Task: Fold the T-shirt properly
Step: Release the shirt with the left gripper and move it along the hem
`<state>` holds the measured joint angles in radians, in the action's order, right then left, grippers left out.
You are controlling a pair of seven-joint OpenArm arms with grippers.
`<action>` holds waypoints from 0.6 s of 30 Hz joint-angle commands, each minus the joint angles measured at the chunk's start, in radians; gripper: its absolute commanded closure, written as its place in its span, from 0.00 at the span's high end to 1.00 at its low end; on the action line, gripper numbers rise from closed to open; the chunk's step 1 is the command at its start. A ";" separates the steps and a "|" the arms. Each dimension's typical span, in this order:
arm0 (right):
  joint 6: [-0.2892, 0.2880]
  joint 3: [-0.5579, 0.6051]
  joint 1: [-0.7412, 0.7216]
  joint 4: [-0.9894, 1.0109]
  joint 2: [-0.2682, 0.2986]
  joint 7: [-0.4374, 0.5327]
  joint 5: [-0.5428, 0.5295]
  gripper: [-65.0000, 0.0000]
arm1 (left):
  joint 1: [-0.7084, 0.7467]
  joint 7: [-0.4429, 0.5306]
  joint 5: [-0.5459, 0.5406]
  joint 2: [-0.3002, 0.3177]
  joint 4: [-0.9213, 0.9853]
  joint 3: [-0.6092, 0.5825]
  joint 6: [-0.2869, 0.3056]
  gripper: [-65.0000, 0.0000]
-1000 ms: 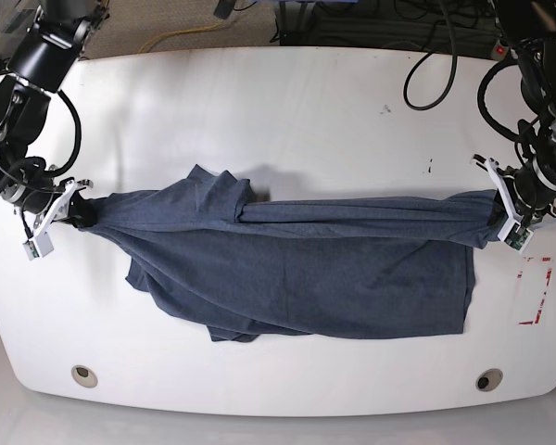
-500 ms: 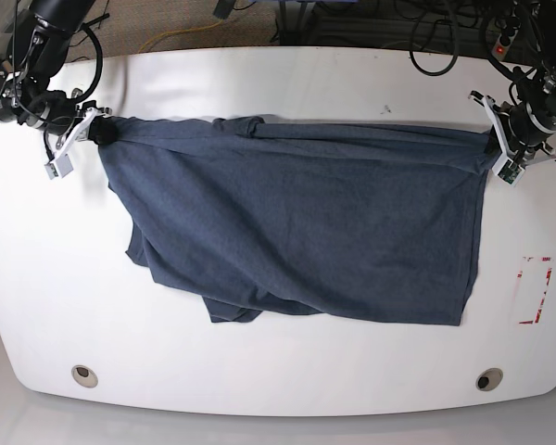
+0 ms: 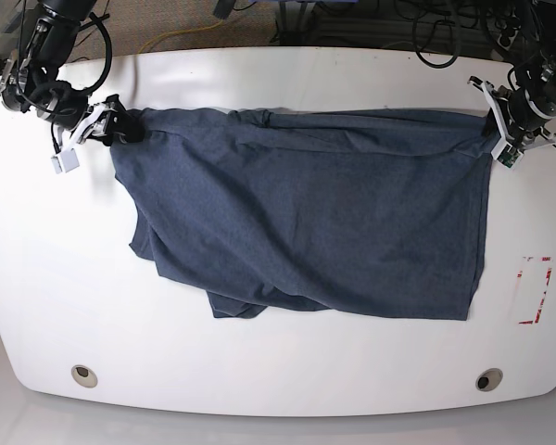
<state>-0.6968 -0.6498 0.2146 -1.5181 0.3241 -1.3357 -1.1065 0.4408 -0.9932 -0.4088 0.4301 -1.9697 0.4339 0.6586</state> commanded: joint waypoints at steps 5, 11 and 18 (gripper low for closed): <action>-0.001 -0.032 0.022 -0.016 0.019 0.014 -0.091 0.72 | -0.003 0.021 -0.003 0.019 -0.012 0.026 -0.004 0.12; -0.001 -0.112 0.049 0.038 -0.026 0.014 -0.094 0.72 | -0.004 0.021 -0.003 0.019 -0.012 0.036 -0.004 0.12; -0.001 -0.132 0.026 0.150 -0.053 0.022 -0.093 0.71 | -0.006 0.021 -0.003 0.017 -0.012 0.036 -0.004 0.12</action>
<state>-0.6968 -0.7784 0.2600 -1.3643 0.2737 -1.3220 -1.1851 0.4374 -0.9894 -0.4057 0.4324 -1.9686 0.4622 0.6586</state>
